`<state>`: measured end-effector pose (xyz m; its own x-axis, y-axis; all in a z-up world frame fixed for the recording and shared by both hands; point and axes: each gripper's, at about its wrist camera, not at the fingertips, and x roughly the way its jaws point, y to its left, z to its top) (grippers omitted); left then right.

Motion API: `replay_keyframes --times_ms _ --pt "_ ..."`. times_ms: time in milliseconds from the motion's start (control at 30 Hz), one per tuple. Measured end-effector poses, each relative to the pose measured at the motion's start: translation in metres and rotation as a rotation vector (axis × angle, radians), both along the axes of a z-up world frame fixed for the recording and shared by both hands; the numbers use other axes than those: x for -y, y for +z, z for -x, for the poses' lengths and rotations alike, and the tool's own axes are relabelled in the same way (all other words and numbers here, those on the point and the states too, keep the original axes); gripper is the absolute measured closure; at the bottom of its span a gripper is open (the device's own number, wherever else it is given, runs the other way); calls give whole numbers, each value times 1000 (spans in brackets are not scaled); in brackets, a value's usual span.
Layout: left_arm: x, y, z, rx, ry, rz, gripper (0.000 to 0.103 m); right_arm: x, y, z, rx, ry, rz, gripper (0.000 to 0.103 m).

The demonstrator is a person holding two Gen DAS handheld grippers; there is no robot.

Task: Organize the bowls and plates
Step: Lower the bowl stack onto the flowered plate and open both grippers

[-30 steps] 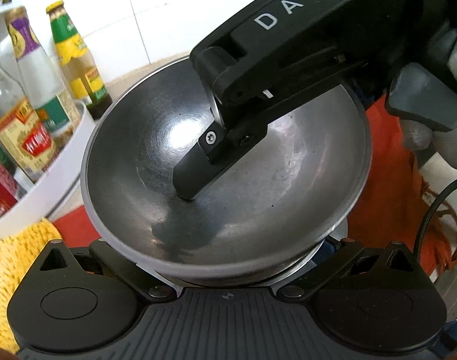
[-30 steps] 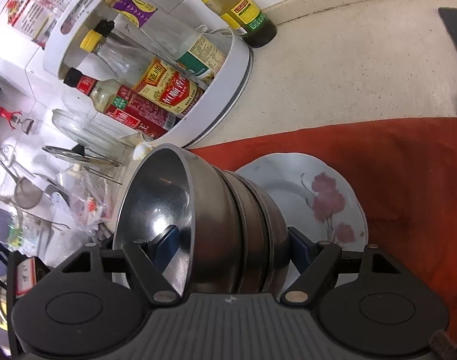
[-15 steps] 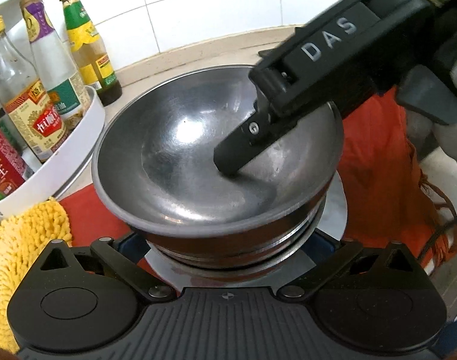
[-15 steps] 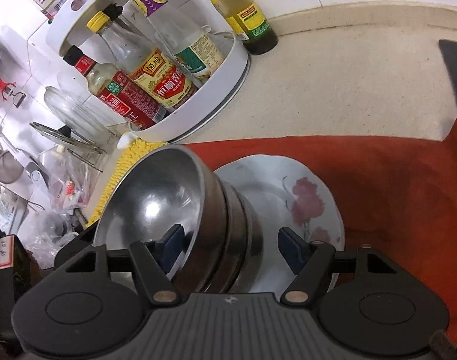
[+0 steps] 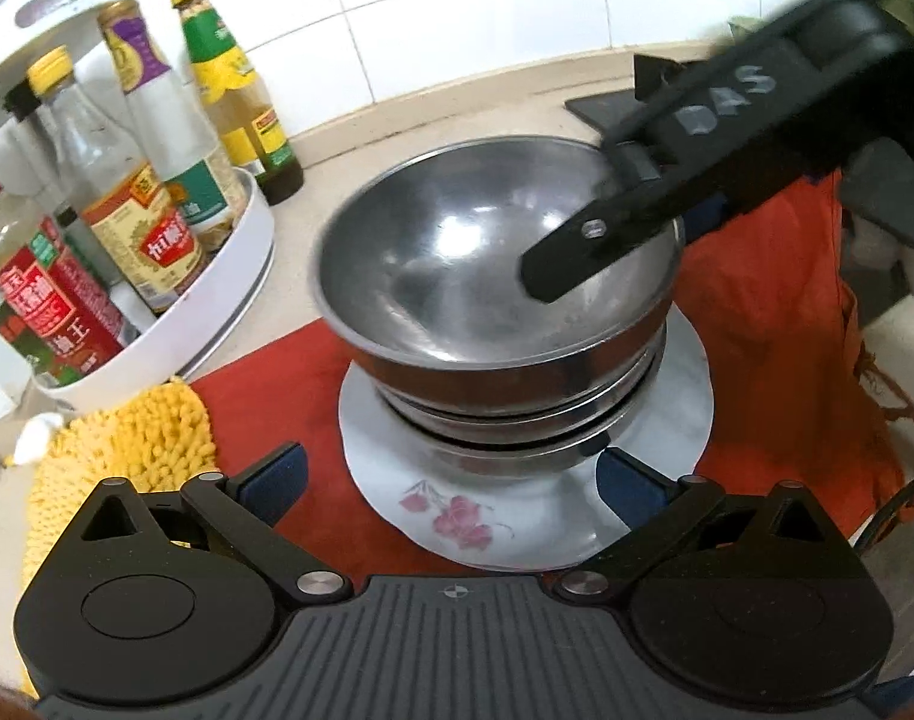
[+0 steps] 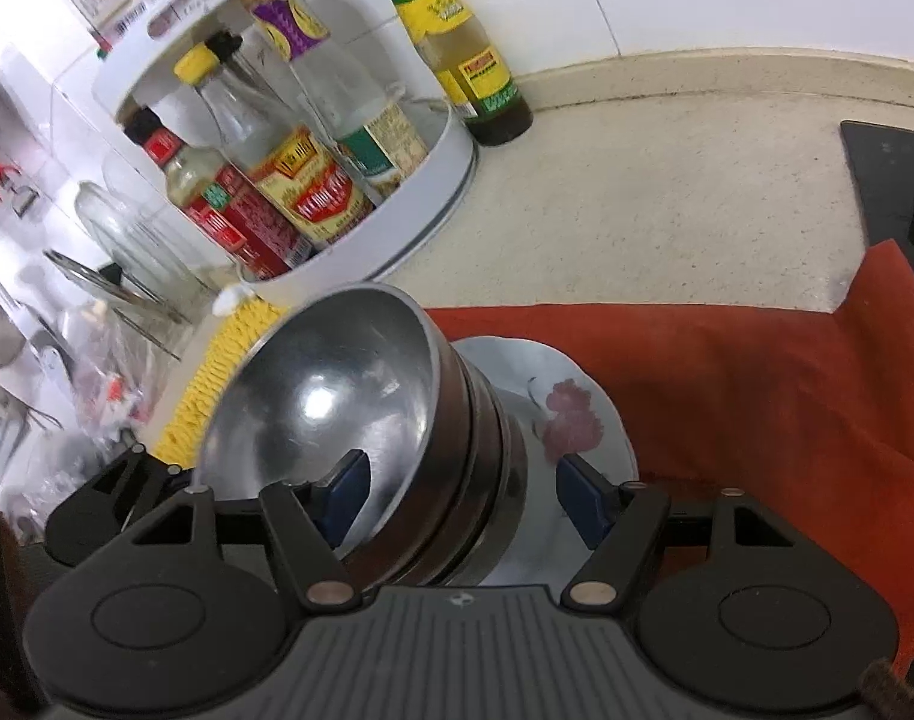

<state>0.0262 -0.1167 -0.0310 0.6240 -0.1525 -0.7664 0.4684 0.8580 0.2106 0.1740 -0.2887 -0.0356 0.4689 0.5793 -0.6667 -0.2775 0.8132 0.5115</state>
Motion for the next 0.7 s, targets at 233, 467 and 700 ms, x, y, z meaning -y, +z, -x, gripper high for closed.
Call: replay_keyframes --times_ms 233,467,700 --pt "-11 8 1 13 10 77 0 3 27 32 109 -64 60 38" --pt "-31 19 7 0 29 158 0 -13 34 67 140 -133 92 38" --pt "-48 31 21 27 37 198 0 -27 46 107 203 -221 109 37"
